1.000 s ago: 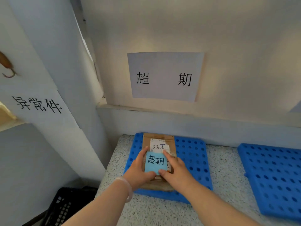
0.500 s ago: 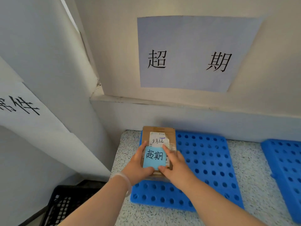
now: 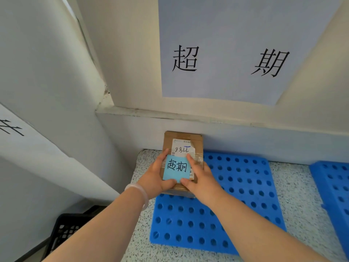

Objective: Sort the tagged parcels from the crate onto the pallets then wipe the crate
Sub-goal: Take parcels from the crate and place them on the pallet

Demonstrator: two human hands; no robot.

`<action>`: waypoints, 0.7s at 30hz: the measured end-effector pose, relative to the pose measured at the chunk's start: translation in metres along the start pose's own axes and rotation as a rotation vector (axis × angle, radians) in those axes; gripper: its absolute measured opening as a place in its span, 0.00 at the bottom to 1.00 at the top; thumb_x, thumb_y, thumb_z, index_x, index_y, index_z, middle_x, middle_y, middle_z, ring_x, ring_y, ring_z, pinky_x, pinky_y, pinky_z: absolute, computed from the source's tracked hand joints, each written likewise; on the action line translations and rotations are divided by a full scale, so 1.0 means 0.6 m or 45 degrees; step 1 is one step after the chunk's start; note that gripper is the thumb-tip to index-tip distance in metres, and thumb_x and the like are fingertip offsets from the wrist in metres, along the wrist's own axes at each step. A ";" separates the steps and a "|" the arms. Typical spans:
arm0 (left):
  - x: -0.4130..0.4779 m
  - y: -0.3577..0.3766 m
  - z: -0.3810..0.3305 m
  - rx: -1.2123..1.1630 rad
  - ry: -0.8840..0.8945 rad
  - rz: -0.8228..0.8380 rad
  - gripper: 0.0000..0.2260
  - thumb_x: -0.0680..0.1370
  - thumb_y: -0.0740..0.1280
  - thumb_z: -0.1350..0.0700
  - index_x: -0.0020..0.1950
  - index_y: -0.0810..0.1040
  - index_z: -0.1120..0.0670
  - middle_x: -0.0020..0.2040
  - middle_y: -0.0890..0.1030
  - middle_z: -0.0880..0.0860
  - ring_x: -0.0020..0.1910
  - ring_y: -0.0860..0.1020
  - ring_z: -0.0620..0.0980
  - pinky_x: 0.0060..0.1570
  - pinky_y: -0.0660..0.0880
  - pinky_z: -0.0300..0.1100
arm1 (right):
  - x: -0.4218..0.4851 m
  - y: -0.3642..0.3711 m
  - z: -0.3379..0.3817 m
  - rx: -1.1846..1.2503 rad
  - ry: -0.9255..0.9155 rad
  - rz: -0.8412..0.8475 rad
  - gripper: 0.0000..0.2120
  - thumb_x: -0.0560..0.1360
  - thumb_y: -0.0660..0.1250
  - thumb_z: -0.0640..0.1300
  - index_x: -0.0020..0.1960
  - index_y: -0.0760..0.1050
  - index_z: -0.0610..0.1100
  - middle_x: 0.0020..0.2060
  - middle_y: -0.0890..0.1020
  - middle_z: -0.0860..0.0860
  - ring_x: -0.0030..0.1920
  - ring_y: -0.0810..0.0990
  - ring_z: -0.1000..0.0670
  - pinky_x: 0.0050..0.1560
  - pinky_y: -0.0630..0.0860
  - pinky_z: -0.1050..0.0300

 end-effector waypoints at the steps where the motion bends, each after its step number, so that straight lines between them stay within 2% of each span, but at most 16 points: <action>1: -0.002 0.000 -0.001 0.006 -0.006 0.001 0.43 0.71 0.75 0.53 0.69 0.50 0.24 0.66 0.70 0.48 0.57 0.77 0.49 0.53 0.81 0.46 | -0.003 -0.002 0.003 -0.001 -0.006 0.002 0.37 0.77 0.68 0.50 0.77 0.50 0.65 0.73 0.56 0.52 0.67 0.66 0.54 0.68 0.68 0.60; 4: -0.010 -0.002 -0.009 0.080 -0.014 -0.003 0.45 0.70 0.76 0.49 0.73 0.48 0.26 0.70 0.67 0.49 0.65 0.72 0.50 0.63 0.75 0.50 | -0.015 -0.015 0.013 -0.045 -0.026 -0.013 0.38 0.77 0.70 0.50 0.77 0.50 0.63 0.77 0.48 0.54 0.74 0.59 0.53 0.70 0.62 0.61; 6: -0.019 -0.004 -0.016 0.198 -0.018 -0.015 0.46 0.72 0.75 0.47 0.76 0.44 0.31 0.75 0.62 0.49 0.71 0.65 0.51 0.70 0.68 0.51 | -0.030 -0.028 0.020 -0.127 -0.015 -0.026 0.40 0.76 0.70 0.53 0.78 0.48 0.63 0.78 0.41 0.55 0.78 0.50 0.51 0.74 0.58 0.56; 9: -0.039 -0.009 -0.036 0.374 -0.022 -0.074 0.47 0.73 0.73 0.42 0.78 0.41 0.35 0.80 0.51 0.49 0.78 0.54 0.54 0.76 0.57 0.54 | -0.064 -0.049 0.024 -0.271 -0.015 -0.057 0.43 0.73 0.70 0.59 0.77 0.44 0.65 0.78 0.39 0.57 0.79 0.44 0.49 0.76 0.54 0.48; 12: -0.073 -0.009 -0.073 0.597 0.007 -0.140 0.46 0.73 0.70 0.37 0.79 0.40 0.37 0.81 0.44 0.48 0.79 0.48 0.57 0.75 0.52 0.56 | -0.114 -0.069 0.024 -0.375 -0.062 -0.094 0.47 0.71 0.71 0.63 0.78 0.42 0.64 0.78 0.39 0.58 0.79 0.43 0.50 0.77 0.52 0.46; 15: -0.109 0.020 -0.120 0.905 0.154 -0.191 0.45 0.73 0.65 0.32 0.79 0.39 0.39 0.81 0.43 0.48 0.80 0.45 0.53 0.77 0.49 0.55 | -0.176 -0.083 0.018 -0.506 -0.104 -0.168 0.49 0.70 0.70 0.66 0.78 0.41 0.62 0.78 0.39 0.59 0.79 0.43 0.51 0.77 0.51 0.47; 21: -0.205 0.147 -0.193 1.165 0.342 -0.101 0.44 0.75 0.63 0.33 0.77 0.33 0.38 0.81 0.40 0.47 0.80 0.41 0.51 0.78 0.44 0.55 | -0.322 -0.106 -0.028 -0.775 -0.083 -0.295 0.51 0.70 0.68 0.69 0.78 0.37 0.60 0.78 0.37 0.55 0.78 0.38 0.52 0.77 0.40 0.48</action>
Point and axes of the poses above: each hand's wrist, its own x-axis towards the middle knuckle, its own y-axis out of the palm, z = x × y, the point moved 5 cm from there along x, towards the middle knuckle
